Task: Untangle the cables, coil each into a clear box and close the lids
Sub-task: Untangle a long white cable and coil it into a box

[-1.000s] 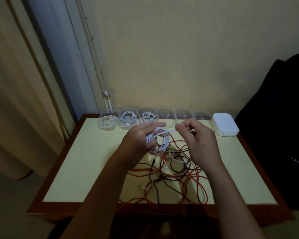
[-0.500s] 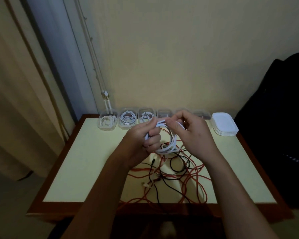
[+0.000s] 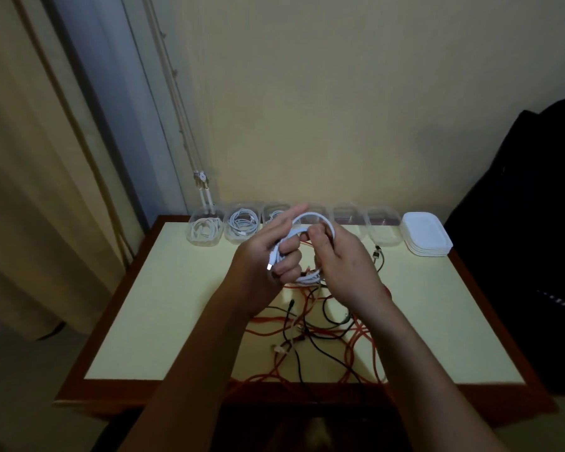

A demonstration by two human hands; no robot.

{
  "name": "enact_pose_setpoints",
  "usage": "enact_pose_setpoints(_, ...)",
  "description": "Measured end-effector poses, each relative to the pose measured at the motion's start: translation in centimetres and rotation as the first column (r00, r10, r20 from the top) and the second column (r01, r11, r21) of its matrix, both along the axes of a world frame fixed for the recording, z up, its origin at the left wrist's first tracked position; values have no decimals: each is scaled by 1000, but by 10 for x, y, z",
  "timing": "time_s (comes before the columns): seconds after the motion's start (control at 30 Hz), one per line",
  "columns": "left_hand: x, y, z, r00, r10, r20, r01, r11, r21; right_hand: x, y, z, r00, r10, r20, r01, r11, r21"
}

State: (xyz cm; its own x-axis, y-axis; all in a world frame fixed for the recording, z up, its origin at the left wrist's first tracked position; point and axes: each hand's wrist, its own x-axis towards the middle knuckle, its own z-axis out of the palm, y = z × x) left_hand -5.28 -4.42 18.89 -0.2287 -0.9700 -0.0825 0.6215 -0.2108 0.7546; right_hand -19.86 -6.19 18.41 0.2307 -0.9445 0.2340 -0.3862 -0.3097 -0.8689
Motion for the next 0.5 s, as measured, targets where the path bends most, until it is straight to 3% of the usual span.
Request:
enact_pose_setpoints(0.13, 4, -3, 7, 1000, 26, -9, -26, 999, 42, 4, -4, 7, 992, 64, 106, -63, 998, -11)
enact_pose_setpoints(0.33, 9, -4, 13, 997, 72, -14, -72, 996, 51, 3, -12, 8, 990, 83, 115, -90, 994, 56)
enact_pose_setpoints(0.5, 17, -2, 19, 995, 75, -58, -73, 996, 41, 1, -13, 14, 967, 139, 214, -159, 984, 78)
